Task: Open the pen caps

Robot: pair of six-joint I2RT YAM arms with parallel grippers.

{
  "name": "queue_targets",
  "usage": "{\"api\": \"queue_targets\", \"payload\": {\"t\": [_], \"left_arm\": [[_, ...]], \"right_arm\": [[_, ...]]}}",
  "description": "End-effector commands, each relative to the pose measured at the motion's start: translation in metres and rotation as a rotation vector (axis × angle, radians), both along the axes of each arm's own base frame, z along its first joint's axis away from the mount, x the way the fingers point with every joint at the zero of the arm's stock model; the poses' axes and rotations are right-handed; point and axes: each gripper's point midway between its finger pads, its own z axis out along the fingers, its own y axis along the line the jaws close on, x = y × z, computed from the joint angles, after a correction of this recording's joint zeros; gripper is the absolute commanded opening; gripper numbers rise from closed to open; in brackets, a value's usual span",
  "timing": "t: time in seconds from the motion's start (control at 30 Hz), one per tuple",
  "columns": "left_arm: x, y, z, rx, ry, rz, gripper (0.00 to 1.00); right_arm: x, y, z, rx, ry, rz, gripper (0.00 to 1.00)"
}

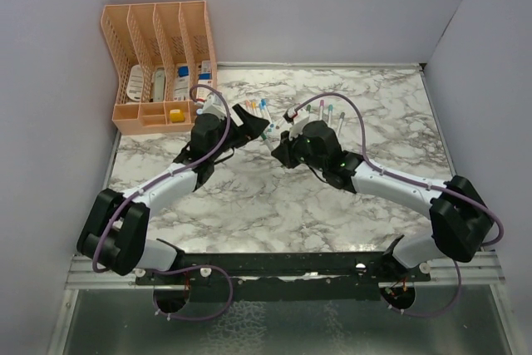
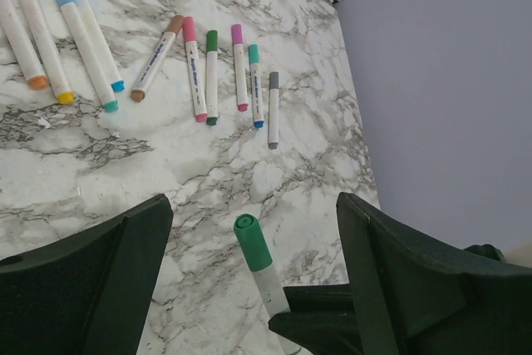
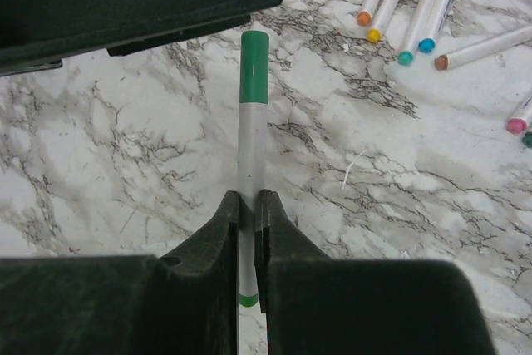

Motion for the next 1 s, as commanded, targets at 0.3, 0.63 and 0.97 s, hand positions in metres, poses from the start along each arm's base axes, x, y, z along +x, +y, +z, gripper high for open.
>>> {"api": "queue_targets", "payload": {"t": [0.3, 0.63, 0.97], "left_arm": [[-0.002, -0.021, 0.008, -0.052, -0.024, -0.062, 0.76], [-0.004, -0.024, 0.017, -0.063, -0.045, -0.083, 0.66], [-0.009, -0.024, 0.019, -0.07, -0.052, -0.089, 0.52]], "right_arm": [[-0.007, 0.011, 0.039, 0.111, -0.089, 0.06, 0.01], [-0.005, 0.015, 0.04, 0.106, -0.098, 0.078, 0.01], [-0.004, 0.018, 0.039, 0.103, -0.097, 0.086, 0.01]]}}
